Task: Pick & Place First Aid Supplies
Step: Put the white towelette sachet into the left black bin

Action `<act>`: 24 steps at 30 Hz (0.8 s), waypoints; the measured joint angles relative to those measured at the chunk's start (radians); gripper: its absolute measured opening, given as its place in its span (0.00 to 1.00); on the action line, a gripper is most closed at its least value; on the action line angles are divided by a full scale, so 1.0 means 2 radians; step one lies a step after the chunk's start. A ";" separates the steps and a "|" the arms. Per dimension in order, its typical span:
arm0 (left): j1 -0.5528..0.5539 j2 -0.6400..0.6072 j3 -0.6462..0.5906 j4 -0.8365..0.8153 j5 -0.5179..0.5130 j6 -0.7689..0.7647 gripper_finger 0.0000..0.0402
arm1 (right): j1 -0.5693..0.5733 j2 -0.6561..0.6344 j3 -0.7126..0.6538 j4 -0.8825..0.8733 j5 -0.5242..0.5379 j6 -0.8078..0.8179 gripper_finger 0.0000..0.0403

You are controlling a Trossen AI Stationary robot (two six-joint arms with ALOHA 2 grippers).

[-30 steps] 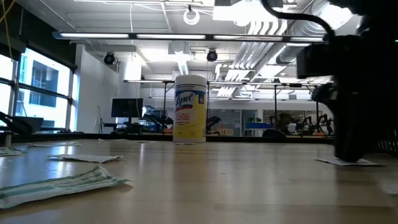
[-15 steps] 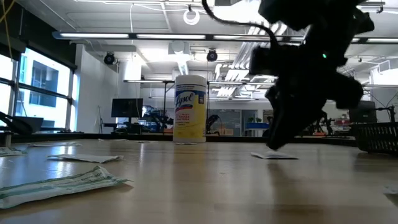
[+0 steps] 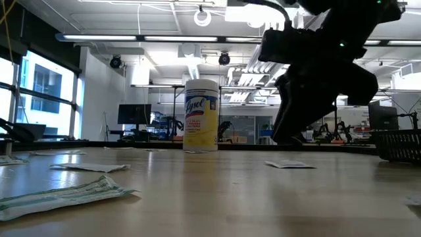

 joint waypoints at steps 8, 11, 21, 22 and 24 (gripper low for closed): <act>0.000 0.000 0.000 0.000 0.000 0.000 0.45 | -0.070 0.005 0.000 0.004 -0.102 -0.064 0.23; 0.000 0.000 0.000 0.000 0.000 0.000 0.45 | -0.086 0.021 0.000 0.007 -0.127 -0.080 0.23; 0.008 0.000 0.000 0.035 -0.066 -0.054 0.45 | -0.111 0.040 0.001 0.010 -0.152 -0.070 0.23; 0.009 0.000 0.000 0.041 -0.065 -0.054 0.45 | -0.111 0.040 0.001 0.010 -0.152 -0.063 0.22; 0.011 0.000 0.000 0.049 -0.065 -0.054 0.45 | -0.111 0.037 0.001 0.010 -0.151 -0.053 0.21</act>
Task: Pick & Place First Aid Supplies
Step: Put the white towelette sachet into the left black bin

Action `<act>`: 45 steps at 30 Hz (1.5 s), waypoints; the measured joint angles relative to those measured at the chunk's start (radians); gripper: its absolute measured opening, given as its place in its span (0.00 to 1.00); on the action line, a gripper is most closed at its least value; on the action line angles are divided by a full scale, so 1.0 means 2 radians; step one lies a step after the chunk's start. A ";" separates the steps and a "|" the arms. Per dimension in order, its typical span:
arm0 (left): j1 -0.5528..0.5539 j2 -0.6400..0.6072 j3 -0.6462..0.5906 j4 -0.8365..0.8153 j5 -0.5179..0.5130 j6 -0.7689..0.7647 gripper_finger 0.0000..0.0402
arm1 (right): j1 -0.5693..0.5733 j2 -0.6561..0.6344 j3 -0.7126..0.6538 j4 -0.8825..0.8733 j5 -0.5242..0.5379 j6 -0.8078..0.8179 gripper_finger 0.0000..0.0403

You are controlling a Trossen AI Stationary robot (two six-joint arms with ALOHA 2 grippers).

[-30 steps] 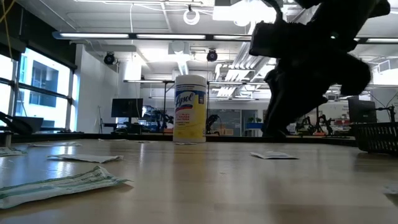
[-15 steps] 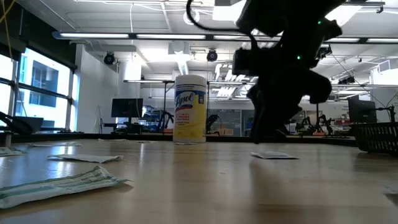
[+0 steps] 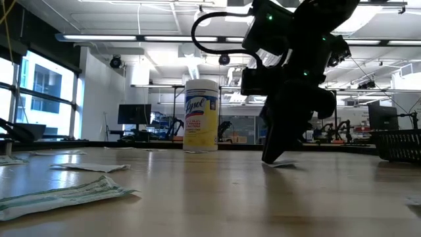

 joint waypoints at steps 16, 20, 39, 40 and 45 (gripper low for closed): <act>0.006 0.000 0.000 0.004 -0.023 0.005 0.45 | -0.016 -0.014 -0.002 0.002 0.003 -0.001 0.19; 0.005 0.000 0.000 0.003 -0.024 0.005 0.45 | -0.017 -0.014 -0.002 -0.003 -0.010 -0.003 0.19; 0.022 0.001 0.000 -0.063 -0.051 0.100 0.45 | -0.016 0.024 0.002 -0.021 -0.001 -0.025 0.06; 0.024 0.002 0.000 -0.068 -0.067 0.109 0.45 | -0.016 0.024 0.002 -0.021 -0.001 -0.025 0.04; 0.042 0.004 -0.031 -0.060 -0.119 0.111 0.45 | -0.014 0.024 0.001 -0.022 0.005 -0.007 0.01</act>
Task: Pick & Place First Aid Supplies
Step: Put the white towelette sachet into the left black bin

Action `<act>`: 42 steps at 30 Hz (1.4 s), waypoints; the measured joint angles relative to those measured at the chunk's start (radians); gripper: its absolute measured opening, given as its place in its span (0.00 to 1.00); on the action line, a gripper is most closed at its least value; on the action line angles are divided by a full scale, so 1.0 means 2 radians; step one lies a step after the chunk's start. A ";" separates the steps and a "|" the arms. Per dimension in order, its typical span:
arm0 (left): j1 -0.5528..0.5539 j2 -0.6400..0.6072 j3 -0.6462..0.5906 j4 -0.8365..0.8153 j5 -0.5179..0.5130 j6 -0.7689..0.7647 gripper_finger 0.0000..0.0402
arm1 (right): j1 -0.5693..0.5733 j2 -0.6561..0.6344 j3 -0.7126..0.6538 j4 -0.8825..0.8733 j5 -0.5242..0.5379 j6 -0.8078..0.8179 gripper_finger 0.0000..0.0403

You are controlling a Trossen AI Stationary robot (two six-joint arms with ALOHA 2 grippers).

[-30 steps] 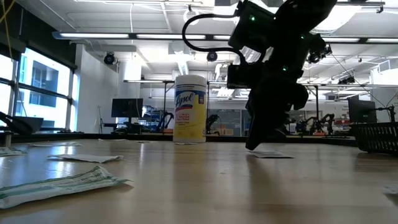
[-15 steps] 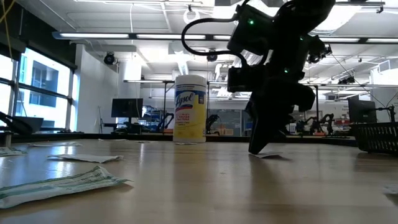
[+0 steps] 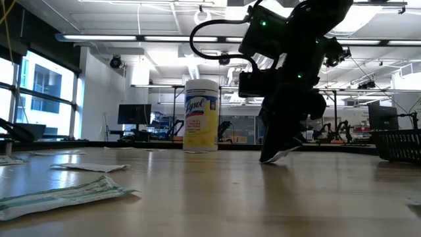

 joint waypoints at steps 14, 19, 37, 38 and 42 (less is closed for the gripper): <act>0.066 0.000 -0.206 0.309 -0.137 0.117 0.45 | 0.090 -0.064 -0.005 0.127 0.144 -0.028 0.00; 0.108 0.000 -0.259 0.494 -0.190 0.210 0.45 | 0.139 -0.063 -0.003 0.262 0.242 -0.108 0.00; 0.251 -0.001 -0.266 0.747 0.045 0.317 0.45 | 0.179 -0.052 -0.003 0.369 0.327 -0.255 0.00; 0.256 -0.001 -0.266 0.756 0.052 0.318 0.45 | 0.180 -0.052 -0.003 0.366 0.329 -0.255 0.00; 0.263 -0.002 -0.266 0.776 0.056 0.325 0.45 | 0.182 -0.052 -0.003 0.351 0.332 -0.253 0.00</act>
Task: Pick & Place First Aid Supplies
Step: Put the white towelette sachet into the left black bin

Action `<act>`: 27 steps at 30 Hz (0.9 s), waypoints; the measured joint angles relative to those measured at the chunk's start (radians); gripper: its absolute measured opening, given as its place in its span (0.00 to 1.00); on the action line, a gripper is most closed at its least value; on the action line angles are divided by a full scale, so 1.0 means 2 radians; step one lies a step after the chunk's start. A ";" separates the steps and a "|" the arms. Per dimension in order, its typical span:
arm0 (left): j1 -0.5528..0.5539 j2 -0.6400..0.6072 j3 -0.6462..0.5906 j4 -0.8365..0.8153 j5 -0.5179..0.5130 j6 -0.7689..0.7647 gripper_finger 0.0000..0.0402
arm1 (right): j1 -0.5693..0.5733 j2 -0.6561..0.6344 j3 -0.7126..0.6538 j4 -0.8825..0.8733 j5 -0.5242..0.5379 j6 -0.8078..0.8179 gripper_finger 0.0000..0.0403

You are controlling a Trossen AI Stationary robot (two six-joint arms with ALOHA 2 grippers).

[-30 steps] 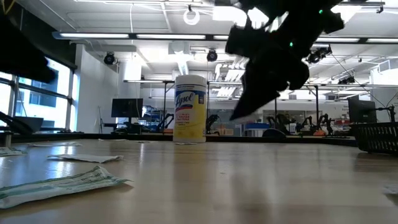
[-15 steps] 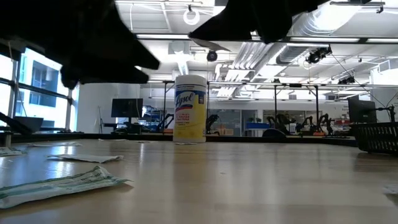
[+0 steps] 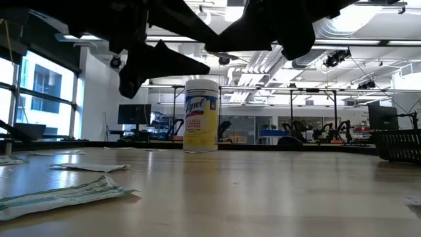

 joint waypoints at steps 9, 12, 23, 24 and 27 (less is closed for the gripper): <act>0.025 0.000 0.000 0.013 -0.014 0.014 0.44 | 0.017 0.000 0.000 0.006 0.003 0.000 0.00; 0.029 0.000 0.000 0.014 -0.014 0.037 0.37 | 0.017 0.000 0.000 0.006 0.014 0.000 0.00; 0.027 0.000 0.000 0.005 -0.016 0.156 0.03 | 0.016 0.000 0.000 0.033 0.006 0.047 0.01; 0.027 0.000 0.000 0.001 -0.018 0.168 0.02 | 0.016 0.000 0.000 0.035 0.005 0.057 0.02; 0.019 -0.003 0.002 -0.022 -0.038 0.198 0.02 | 0.020 -0.002 0.001 0.039 -0.001 0.084 0.04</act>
